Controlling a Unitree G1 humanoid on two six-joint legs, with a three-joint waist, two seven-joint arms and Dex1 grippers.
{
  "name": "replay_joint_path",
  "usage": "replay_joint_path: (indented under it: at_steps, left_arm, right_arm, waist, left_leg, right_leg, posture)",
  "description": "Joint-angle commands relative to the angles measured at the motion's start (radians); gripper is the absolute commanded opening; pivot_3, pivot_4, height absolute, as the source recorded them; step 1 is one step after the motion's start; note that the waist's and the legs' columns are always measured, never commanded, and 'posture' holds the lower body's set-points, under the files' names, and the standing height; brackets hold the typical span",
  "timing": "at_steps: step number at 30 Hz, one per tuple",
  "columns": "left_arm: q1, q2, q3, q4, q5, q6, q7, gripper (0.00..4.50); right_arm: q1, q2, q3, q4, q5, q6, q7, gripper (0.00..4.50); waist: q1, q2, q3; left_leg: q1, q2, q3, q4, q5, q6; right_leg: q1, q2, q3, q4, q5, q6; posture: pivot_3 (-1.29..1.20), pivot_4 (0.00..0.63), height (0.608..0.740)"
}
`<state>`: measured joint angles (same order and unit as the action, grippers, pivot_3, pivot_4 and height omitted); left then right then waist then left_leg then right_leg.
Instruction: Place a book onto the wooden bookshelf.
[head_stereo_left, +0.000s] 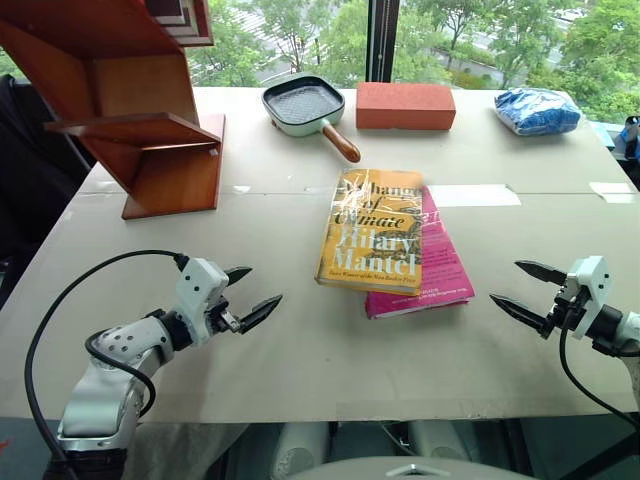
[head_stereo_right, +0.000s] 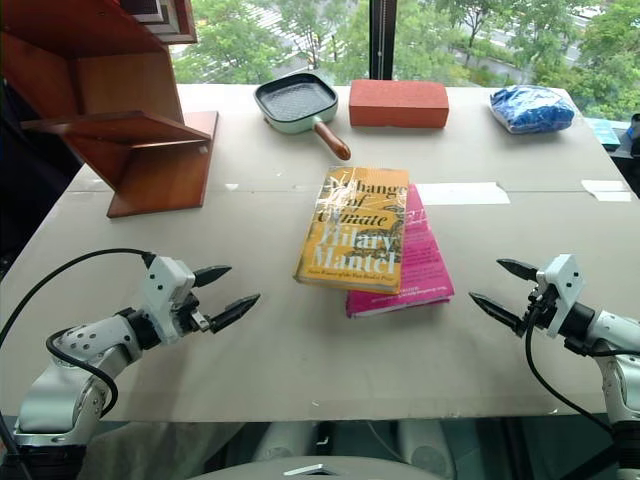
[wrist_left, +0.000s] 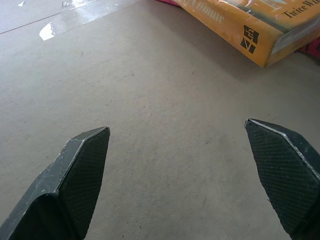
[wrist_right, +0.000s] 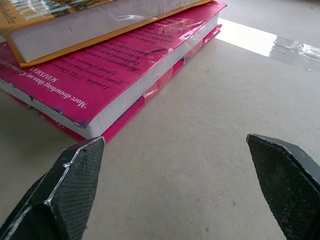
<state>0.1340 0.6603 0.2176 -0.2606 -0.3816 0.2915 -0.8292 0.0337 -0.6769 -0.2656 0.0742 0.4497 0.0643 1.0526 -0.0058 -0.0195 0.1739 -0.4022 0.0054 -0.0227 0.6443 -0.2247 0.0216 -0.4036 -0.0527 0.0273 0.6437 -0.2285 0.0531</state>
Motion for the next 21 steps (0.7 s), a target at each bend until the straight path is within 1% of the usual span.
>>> replay_joint_path:
  at_steps: [1,7,14,21]
  left_arm:
    - [0.015,0.001,-0.014,-0.02,0.008,-0.035,-0.016,4.45]
    - [0.015,0.027,-0.034,0.028,0.02,-0.058,-0.064,4.45]
    - [-0.052,0.048,-0.053,0.078,0.034,-0.071,-0.103,4.45]
    - [-0.057,0.053,-0.047,0.066,0.025,-0.067,-0.116,4.45]
  right_arm:
    - [-0.005,-0.02,-0.016,-0.03,0.016,0.02,0.004,4.5]
    - [0.012,-0.004,-0.02,-0.067,0.014,0.044,-0.027,4.5]
    - [0.021,-0.003,-0.02,-0.093,0.013,0.054,-0.049,4.5]
    - [0.034,-0.024,-0.034,-0.11,0.016,0.069,-0.05,4.5]
  waist:
    - [-0.001,0.0,0.0]
    - [-0.003,0.0,0.0]
    - [-0.001,0.0,0.0]
    - [-0.004,0.0,0.0]
  left_leg:
    - [0.0,0.0,0.0,0.0,0.0,0.0]
    - [0.0,0.0,0.0,0.0,0.0,0.0]
    - [0.0,0.0,0.0,0.0,0.0,0.0]
    - [0.0,0.0,0.0,0.0,0.0,0.0]
  right_leg:
    - [0.0,0.0,0.0,0.0,0.0,0.0]
    - [0.0,0.0,0.0,0.0,0.0,0.0]
    - [0.0,0.0,0.0,0.0,0.0,0.0]
    - [0.0,0.0,0.0,0.0,0.0,0.0]
  posture:
    - [0.0,0.15,0.74]
    - [0.0,0.15,0.74]
    - [0.0,0.15,0.74]
    - [0.0,0.15,0.74]
